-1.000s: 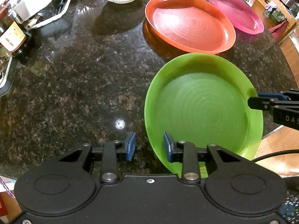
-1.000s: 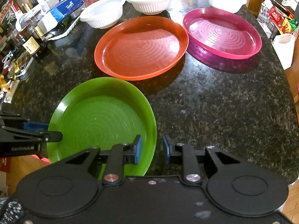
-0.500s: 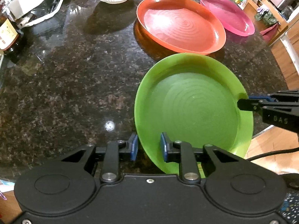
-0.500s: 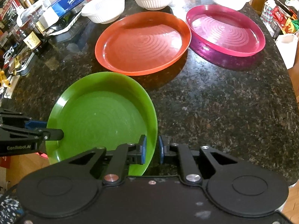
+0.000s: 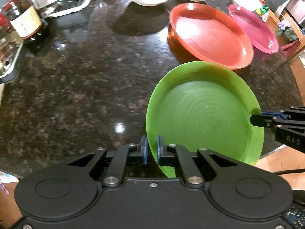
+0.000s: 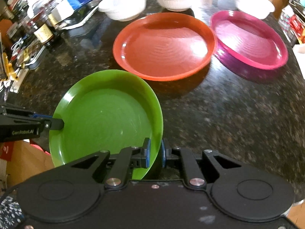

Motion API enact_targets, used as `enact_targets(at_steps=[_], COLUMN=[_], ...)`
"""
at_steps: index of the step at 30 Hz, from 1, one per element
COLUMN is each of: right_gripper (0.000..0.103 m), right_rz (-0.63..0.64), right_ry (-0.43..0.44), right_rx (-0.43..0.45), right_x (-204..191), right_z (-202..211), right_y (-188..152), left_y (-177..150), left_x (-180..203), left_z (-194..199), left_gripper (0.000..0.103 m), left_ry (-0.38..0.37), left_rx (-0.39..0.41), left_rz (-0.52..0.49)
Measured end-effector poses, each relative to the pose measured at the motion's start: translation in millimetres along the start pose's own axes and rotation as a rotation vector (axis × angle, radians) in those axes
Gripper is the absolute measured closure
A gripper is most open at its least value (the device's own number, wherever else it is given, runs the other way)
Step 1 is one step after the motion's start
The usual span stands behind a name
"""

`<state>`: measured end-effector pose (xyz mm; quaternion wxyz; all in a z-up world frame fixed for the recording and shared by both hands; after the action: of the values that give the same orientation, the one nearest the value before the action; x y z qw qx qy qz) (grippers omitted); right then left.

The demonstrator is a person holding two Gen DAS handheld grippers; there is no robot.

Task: Organize plates and bowls
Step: 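Close the left gripper on the green plate rim and lift it, then carry the green plate with the left gripper toward the orange plate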

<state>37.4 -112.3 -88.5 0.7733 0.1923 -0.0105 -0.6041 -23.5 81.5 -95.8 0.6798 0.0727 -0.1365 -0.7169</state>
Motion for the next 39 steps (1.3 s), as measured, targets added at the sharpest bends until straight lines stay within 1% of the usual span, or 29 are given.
enact_targets(at_steps=[9,16,22,27,30,34,39], right_gripper=[0.09,0.089,0.089,0.088,0.088,0.084,0.084], right_rz=[0.114,0.146,0.157,0.148,0.139,0.129,0.125], right_ry=[0.044,0.051,0.029,0.02,0.019,0.019,0.023], right_rx=[0.004,0.025,0.04,0.039,0.038,0.035,0.053], right_x=[-50,-79,-91,-98,-100,-101,-102], right_z=[-21,-40,-53,-59,-63,-66,-63], right_y=[33,67,92,103,105,106,107], left_y=[0,19,35,42,45,47,49], left_x=[-51,-80,-99,-110,-113,-114,-115], left_z=[7,7,-1,-6,-9,-7,-1], left_gripper=[0.09,0.09,0.09,0.09,0.09,0.089,0.088], left_ry=[0.081,0.145,0.146,0.139,0.132,0.124,0.132], left_rx=[0.03,0.073,0.086,0.087,0.083,0.088,0.103], left_rz=[0.082,0.097,0.12,0.128,0.132,0.129,0.128])
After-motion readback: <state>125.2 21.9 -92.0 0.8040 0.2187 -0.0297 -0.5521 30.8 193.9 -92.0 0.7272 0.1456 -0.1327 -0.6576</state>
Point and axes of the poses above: each gripper's, at about its wrist camera, not at the fingertips, and z roughly against the way its jaws point, x to its right, y to its top, the point moved 4 cm from there along -z, roughly the way its jaws point, and after that the axes turned 7 degrees about -z, right-handed, at the moved point
